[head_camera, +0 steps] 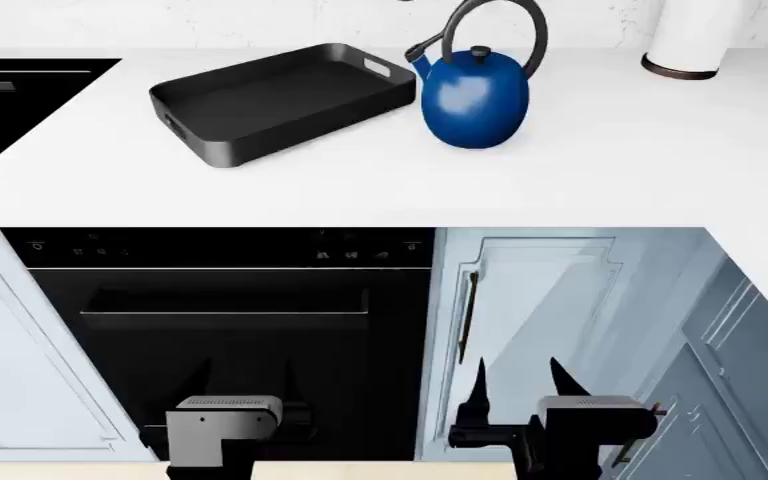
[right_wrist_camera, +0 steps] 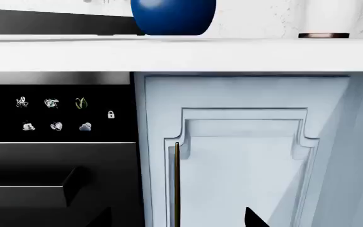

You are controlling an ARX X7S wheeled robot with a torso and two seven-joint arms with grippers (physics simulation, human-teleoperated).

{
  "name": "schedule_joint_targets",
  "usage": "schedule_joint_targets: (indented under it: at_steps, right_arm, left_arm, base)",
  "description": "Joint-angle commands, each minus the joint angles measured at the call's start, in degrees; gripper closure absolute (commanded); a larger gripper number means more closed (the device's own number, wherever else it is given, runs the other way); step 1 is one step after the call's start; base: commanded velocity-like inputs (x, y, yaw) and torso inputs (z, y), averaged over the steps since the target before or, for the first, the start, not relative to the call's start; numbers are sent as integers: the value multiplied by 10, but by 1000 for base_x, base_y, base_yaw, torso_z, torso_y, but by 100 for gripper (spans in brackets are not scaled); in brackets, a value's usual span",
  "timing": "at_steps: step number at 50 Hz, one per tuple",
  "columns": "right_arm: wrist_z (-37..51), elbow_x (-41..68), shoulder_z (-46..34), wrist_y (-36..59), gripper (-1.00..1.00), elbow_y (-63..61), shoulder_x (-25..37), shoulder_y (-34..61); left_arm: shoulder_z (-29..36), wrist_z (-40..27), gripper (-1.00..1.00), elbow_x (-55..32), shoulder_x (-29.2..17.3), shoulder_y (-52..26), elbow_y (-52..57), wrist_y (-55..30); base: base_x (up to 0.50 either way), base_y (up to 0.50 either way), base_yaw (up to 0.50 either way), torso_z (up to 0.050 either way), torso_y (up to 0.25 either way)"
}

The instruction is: Pick the kettle from the counter and place it on the tray. Then pick the mug from the cabinet and place it on the tray. Then close the cabinet doors.

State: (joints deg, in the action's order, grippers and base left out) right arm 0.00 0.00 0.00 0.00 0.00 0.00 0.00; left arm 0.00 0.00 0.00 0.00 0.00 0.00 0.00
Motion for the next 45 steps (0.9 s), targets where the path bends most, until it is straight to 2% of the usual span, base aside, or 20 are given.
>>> schedule_joint_targets:
  at_steps: [1,8,12,21,23,27,30,34,38,45]
  right_arm:
    - [13,6,-12,3,-100,-11,9,-4]
    - [36,9,-24,27,-100,-72,24,-25]
    - [44,15,-26,44,-100,-104,30,-31]
    - [55,24,-30,48,-100,-132,42,-41]
    - [58,26,-31,50,-100,-135,44,-42]
    - [61,30,-33,53,-100,-142,47,-45]
    - [64,31,-35,55,-100,-152,50,-49]
    - [68,34,-35,56,-100,-160,53,-51]
    - [71,36,-38,53,-100,-165,56,-56]
    - [77,40,-42,50,-100,-171,63,-59]
  left_arm:
    - [10,-10,-100,-12,-9,4,8,-2]
    - [24,-20,-100,-37,-23,26,69,-13]
    - [27,-26,-100,-48,-31,26,131,-48]
    - [14,-44,-100,-92,-61,-51,328,-227]
    - [3,-51,-100,-117,-65,-87,371,-298]
    - [-10,-77,-100,-157,-77,-201,452,-459]
    - [-18,-98,-100,-188,-80,-353,479,-606]
    - [-21,-112,-100,-211,-71,-548,444,-742]
    - [7,-121,-100,-196,-70,-727,320,-771]
    - [62,-125,-100,-163,-56,-940,102,-744]
  base:
    - [0,0,0,0,0]
    - [0,0,0,0,0]
    - [0,0,0,0,0]
    - [0,0,0,47,0]
    - [0,0,0,50,0]
    - [0,0,0,50,0]
    - [0,0,0,50,0]
    - [0,0,0,50,0]
    - [0,0,0,50,0]
    - [0,0,0,50,0]
